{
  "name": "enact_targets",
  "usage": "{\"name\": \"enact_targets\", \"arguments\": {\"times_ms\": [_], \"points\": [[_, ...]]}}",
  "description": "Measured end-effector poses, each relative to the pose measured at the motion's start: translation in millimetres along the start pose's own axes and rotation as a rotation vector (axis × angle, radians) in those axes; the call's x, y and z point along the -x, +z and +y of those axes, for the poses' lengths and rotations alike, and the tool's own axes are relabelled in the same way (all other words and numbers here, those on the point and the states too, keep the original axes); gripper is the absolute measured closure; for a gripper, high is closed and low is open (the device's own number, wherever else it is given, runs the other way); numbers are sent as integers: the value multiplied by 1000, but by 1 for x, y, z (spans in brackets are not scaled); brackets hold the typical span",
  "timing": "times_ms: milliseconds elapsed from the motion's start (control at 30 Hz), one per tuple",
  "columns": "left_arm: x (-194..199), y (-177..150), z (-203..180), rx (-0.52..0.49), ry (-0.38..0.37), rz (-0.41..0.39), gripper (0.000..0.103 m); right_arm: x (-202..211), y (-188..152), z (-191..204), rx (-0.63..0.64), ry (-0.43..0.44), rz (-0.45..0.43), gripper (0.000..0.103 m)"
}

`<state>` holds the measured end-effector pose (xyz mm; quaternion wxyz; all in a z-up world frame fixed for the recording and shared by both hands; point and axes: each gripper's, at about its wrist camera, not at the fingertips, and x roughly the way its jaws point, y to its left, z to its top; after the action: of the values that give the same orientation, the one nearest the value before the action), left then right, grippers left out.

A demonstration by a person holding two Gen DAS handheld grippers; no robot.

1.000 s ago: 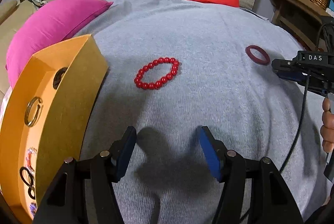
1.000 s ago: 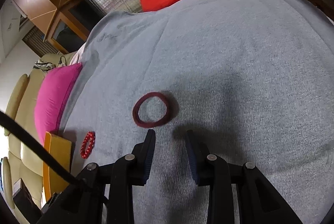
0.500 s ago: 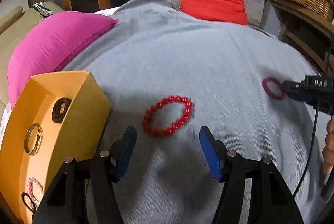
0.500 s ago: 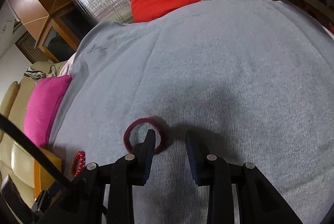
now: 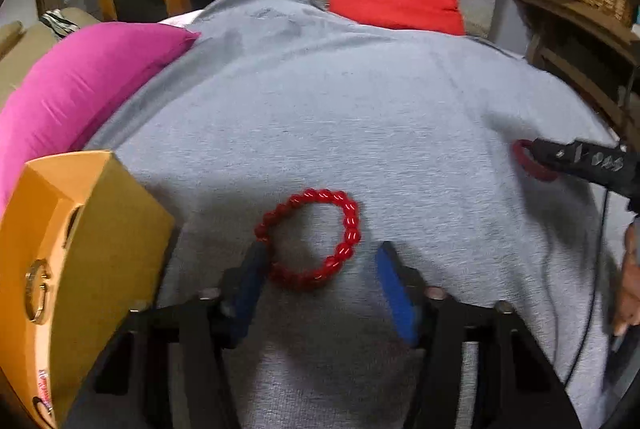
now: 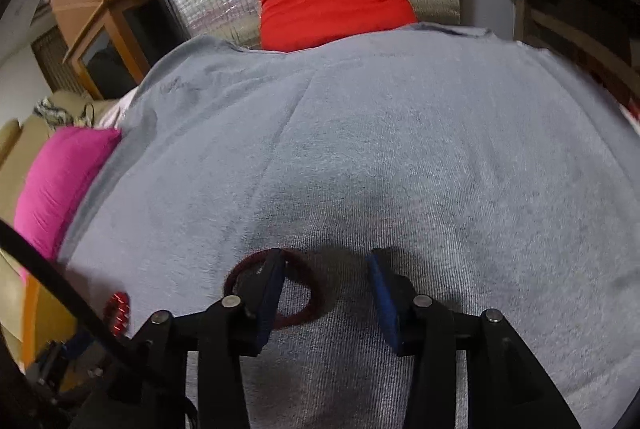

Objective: Organize jewelry

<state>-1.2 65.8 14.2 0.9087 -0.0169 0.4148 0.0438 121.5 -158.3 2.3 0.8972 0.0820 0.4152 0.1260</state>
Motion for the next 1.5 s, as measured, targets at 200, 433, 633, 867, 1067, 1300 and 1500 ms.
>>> {"name": "enact_targets", "arguments": {"times_ms": [200,433,633,867,1067,1300,1500], "points": [[5,-2,-8,-50,-44,-23,87,3,-2,10,73,-33,-15,93],[12,-6,-10,-40,-118,-3,96,8,-7,5,72,-7,4,95],[21,-5,3,24,-86,-26,96,19,-16,-9,46,16,38,95],[17,0,6,58,-45,-43,46,28,-22,-25,21,58,59,94],[8,6,1,51,-38,-48,28,31,-23,-36,-2,110,62,94],[-9,6,-2,34,-88,11,36,31,-24,-36,16,123,64,95],[-4,6,-2,27,-145,0,95,30,-24,-34,16,113,63,95]]}}
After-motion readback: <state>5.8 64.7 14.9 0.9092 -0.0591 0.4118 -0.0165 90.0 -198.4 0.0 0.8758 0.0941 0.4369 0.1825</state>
